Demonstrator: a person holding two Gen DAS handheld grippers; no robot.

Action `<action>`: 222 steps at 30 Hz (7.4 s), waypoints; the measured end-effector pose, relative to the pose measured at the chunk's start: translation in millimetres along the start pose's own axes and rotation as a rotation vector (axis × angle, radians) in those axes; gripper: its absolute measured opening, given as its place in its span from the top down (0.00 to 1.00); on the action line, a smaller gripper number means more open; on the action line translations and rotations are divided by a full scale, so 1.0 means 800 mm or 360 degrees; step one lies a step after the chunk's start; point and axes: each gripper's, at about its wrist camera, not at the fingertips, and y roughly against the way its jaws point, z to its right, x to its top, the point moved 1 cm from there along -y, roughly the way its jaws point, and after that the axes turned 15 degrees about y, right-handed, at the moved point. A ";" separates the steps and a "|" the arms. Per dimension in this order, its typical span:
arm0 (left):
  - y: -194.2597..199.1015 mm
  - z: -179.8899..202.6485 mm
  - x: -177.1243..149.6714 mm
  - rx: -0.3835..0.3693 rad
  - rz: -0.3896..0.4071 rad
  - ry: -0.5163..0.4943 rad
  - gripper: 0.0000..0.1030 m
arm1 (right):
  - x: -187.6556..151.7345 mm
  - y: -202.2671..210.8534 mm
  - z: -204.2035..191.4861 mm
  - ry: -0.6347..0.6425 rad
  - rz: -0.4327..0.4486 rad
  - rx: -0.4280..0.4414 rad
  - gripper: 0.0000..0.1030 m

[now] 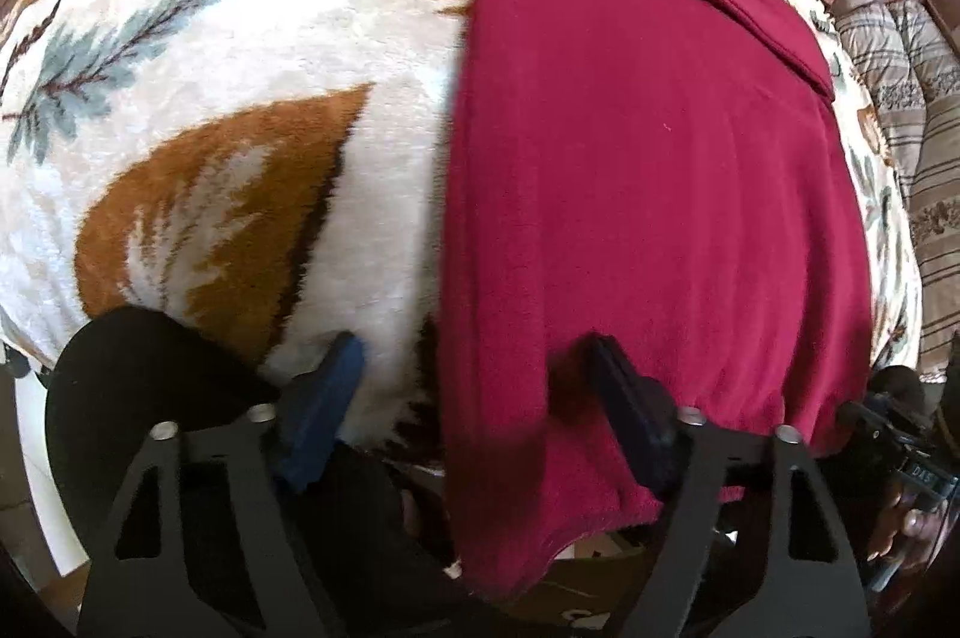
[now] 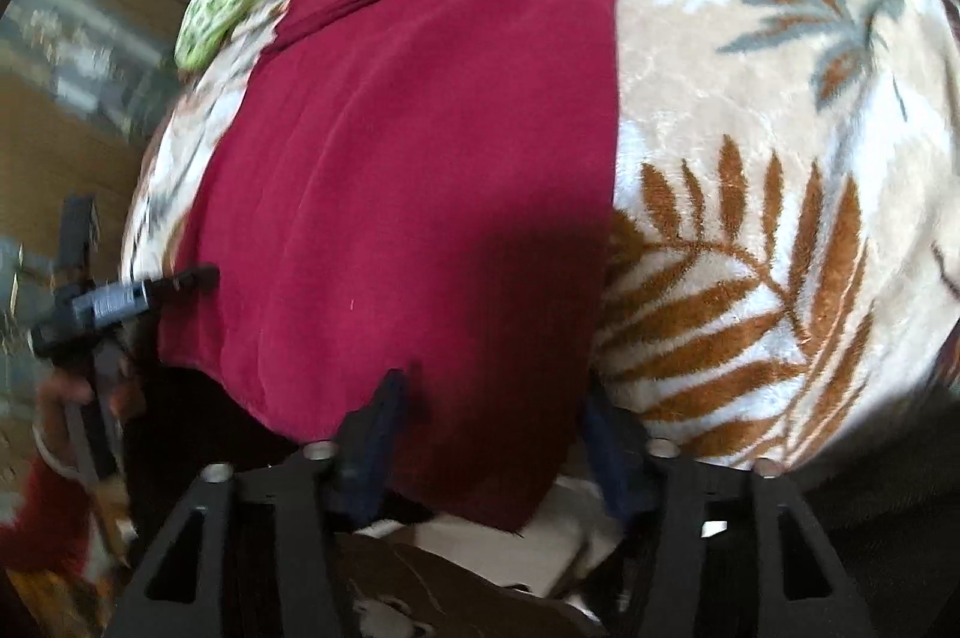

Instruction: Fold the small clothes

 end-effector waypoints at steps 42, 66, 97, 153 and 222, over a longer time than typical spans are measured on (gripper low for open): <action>0.052 0.108 0.158 -0.0371 0.0219 -0.0021 0.91 | 0.190 0.063 0.036 -0.0159 0.0727 0.0529 0.87; 0.008 0.121 0.260 -0.0205 0.0264 -0.0101 0.92 | 0.331 0.052 0.166 -0.0343 0.0803 0.0187 0.40; -0.014 0.141 0.318 -0.0177 0.0353 -0.0144 0.50 | 0.377 0.019 0.146 -0.0173 0.0664 -0.0168 0.32; 0.031 0.057 0.316 -0.0151 0.0581 0.0055 0.50 | 0.552 -0.231 -0.068 0.0007 0.0299 0.0359 0.83; -0.011 0.168 0.218 -0.0087 0.0505 -0.0143 0.39 | 0.323 -0.014 0.021 0.0070 0.0235 -0.0444 0.55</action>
